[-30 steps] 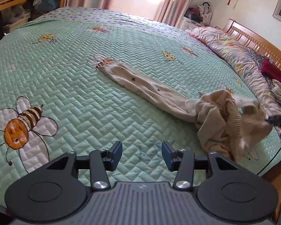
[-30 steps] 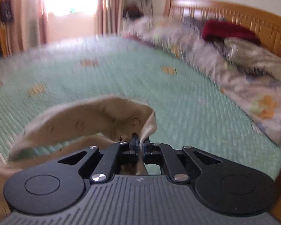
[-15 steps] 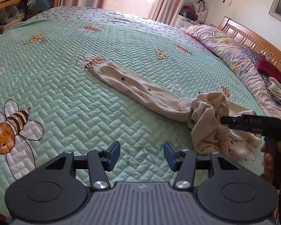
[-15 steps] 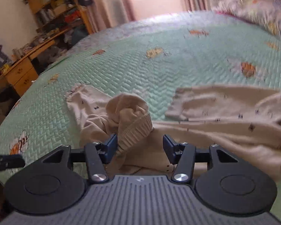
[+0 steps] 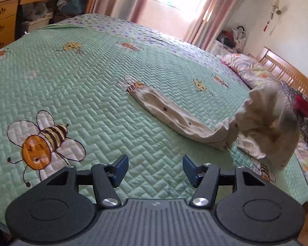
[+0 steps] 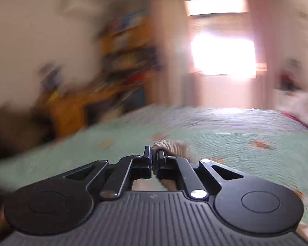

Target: Fold clothes

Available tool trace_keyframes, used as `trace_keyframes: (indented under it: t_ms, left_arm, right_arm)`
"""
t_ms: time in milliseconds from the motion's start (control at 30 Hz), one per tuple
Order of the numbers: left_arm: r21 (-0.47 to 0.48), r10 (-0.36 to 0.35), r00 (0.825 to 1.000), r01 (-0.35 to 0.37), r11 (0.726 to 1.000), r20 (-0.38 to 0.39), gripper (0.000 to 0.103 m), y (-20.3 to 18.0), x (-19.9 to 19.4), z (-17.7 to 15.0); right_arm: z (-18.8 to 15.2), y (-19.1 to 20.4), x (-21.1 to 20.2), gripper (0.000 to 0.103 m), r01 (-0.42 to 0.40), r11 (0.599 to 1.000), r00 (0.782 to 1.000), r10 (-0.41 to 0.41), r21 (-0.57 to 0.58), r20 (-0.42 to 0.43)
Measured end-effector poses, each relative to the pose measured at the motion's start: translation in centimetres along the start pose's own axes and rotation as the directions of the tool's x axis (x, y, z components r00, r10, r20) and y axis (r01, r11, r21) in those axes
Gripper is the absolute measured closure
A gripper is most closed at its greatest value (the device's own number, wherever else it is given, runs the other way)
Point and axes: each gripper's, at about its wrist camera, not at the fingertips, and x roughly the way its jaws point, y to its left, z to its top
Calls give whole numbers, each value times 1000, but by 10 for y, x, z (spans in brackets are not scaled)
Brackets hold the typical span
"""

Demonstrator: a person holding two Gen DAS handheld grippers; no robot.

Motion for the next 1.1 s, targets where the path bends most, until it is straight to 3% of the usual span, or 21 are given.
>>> trace_keyframes:
  t_ms: [33,67,167,233,267,367,500,600,700,833,867,900,933,967,1033,1100]
  left_arm:
    - [-8,1,1000,-1,1000,3,42,2,0,1]
    - [-15,1,1000,-1,1000,3,42,4,0,1]
    - [-12,-7,1000,7,1000,-20,42,3,2,-5]
    - [0,-8,999,8,1000,-35,42,1,5,-8]
    - [7,-8,999,9,1000,-43,42,-2,8,-9]
    - [24,-19,997,21,999,-74,42,-11,21,-13]
    - [108,-38,992,51,993,-118,41,-41,48,-23]
    - [223,-21,989,54,973,-149,41,-73,72,-33]
    - [277,-7,985,56,959,-175,41,-93,90,-37]
    - [313,47,983,12,950,-180,36,-105,104,-34]
    - [327,71,981,-9,945,-180,35,-108,108,-33]
    - [341,93,979,-26,940,-181,35,-111,112,-32]
    - [355,110,977,-38,934,-185,34,-114,116,-32]
    - [368,126,974,-49,929,-189,34,-117,120,-32]
    - [381,155,967,-69,922,-200,33,-122,128,-32]
    - [385,174,962,-82,919,-209,33,-126,135,-31]
  right_arm:
    - [-15,26,14,98,-78,995,990,69,-70,-122]
    - [-37,45,25,97,-103,987,972,73,-126,-224]
    - [-90,78,36,86,-112,979,936,46,-172,-348]
    - [-96,77,30,84,-115,989,938,76,-97,-339]
    - [-93,74,25,76,-109,992,942,84,-58,-324]
    - [-78,45,12,65,-81,995,965,93,62,-246]
    - [-58,-14,16,52,44,962,987,1,271,-163]
    - [-53,-42,34,49,185,949,976,-147,257,-159]
    - [-55,-53,65,40,247,959,957,-218,142,-193]
    - [-60,-65,109,41,235,967,945,-204,95,-257]
    - [-63,-70,117,46,229,966,941,-188,118,-282]
    - [-66,-76,125,71,223,964,937,-171,145,-306]
    - [-69,-84,126,88,229,955,936,-162,191,-312]
    - [-71,-91,125,96,237,941,937,-156,240,-313]
    - [-70,-109,108,97,317,893,933,-234,319,-272]
    - [-72,-134,80,97,400,805,916,-332,438,-226]
